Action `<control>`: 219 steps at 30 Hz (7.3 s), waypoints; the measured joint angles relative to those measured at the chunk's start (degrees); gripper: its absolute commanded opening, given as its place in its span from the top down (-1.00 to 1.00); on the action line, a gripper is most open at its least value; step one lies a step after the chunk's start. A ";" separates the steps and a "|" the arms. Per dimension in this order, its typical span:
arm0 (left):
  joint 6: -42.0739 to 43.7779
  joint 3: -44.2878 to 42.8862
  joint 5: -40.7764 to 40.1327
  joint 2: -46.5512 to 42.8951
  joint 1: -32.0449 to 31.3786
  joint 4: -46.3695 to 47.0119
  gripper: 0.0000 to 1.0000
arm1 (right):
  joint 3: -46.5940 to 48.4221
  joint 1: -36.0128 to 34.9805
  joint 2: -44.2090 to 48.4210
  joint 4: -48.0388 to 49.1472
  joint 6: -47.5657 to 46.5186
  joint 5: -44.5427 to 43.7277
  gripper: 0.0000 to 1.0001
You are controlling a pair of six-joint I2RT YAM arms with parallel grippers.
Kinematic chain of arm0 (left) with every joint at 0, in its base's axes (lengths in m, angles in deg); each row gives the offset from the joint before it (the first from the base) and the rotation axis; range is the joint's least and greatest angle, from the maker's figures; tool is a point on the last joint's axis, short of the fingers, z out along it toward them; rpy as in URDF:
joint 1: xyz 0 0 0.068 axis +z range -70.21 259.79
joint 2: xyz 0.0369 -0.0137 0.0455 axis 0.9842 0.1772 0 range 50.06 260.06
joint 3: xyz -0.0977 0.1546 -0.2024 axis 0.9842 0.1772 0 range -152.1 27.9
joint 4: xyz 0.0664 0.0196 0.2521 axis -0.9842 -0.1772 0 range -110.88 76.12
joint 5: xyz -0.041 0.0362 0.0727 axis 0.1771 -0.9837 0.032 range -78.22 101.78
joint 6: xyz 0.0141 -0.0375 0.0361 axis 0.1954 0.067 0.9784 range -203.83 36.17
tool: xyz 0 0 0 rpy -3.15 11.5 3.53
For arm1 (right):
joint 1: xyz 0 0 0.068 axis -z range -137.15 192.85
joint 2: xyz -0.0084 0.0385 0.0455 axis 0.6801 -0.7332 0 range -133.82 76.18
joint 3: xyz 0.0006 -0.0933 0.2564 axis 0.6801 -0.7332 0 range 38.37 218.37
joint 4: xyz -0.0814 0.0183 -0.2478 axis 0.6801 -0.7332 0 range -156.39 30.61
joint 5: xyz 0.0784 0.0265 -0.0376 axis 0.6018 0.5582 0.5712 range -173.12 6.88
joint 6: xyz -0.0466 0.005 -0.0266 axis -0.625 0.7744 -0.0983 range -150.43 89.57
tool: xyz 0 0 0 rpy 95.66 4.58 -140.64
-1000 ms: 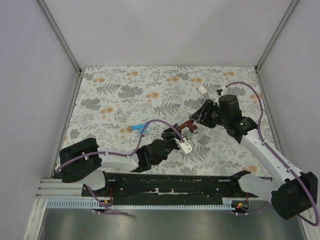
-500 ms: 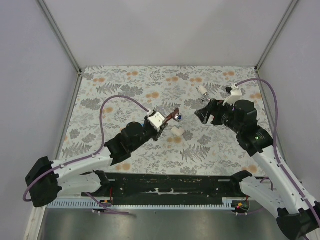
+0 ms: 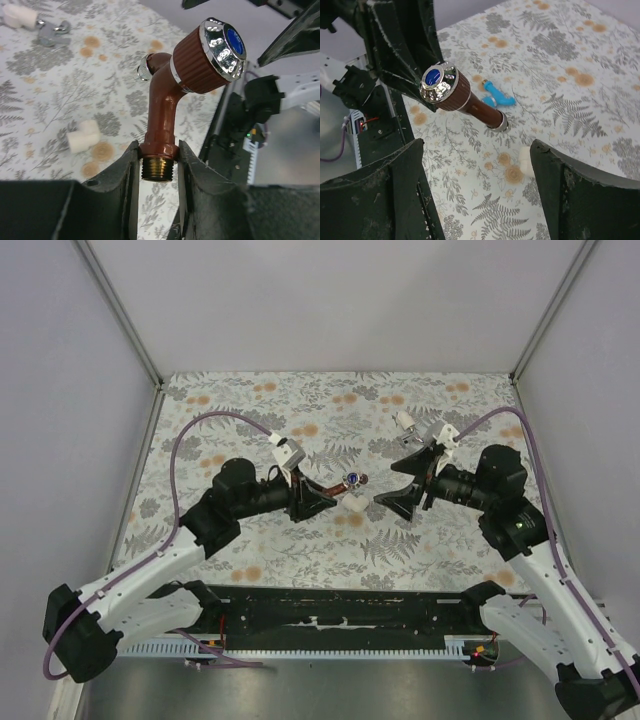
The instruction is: Install the water faucets
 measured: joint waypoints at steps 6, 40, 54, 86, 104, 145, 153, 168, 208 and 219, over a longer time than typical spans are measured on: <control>-5.49 -3.15 10.12 -0.83 0.37 -0.24 0.96 | -0.81 0.00 1.46 4.31 -4.28 10.67 -0.80; -16.70 -10.56 19.74 2.36 0.39 -4.83 0.47 | 2.75 -8.20 -11.87 10.27 -8.31 25.94 1.00; -4.52 0.44 11.28 -12.39 0.39 3.37 -0.46 | 0.17 -8.59 -11.82 21.27 6.88 24.63 1.00; -10.71 2.25 12.37 -5.68 0.22 16.96 0.96 | -3.74 -9.79 -10.56 28.02 13.33 21.73 -0.19; -13.09 3.32 11.76 -5.70 -0.31 18.58 0.95 | -4.70 -9.84 -10.25 32.81 17.99 20.57 -0.17; -3.54 -6.97 -13.44 3.19 -4.90 -13.14 -0.59 | -1.60 -9.70 9.70 -10.05 1.44 -26.18 1.00; -5.29 -13.14 -24.94 20.33 -8.26 -17.97 -0.59 | -3.43 -9.68 20.15 -13.57 1.60 -43.52 1.00; -13.84 -30.91 -46.14 49.75 -12.44 -19.04 -0.61 | -6.16 -9.70 22.73 -14.03 2.19 -48.72 1.00; -13.84 -35.41 -56.54 51.54 -14.86 -26.60 -0.99 | -6.16 -9.70 22.73 -14.03 2.19 -48.39 1.00; -13.86 -34.77 -58.99 55.39 -15.04 -28.65 -0.99 | -6.16 -9.70 22.69 -14.05 2.16 -47.78 1.00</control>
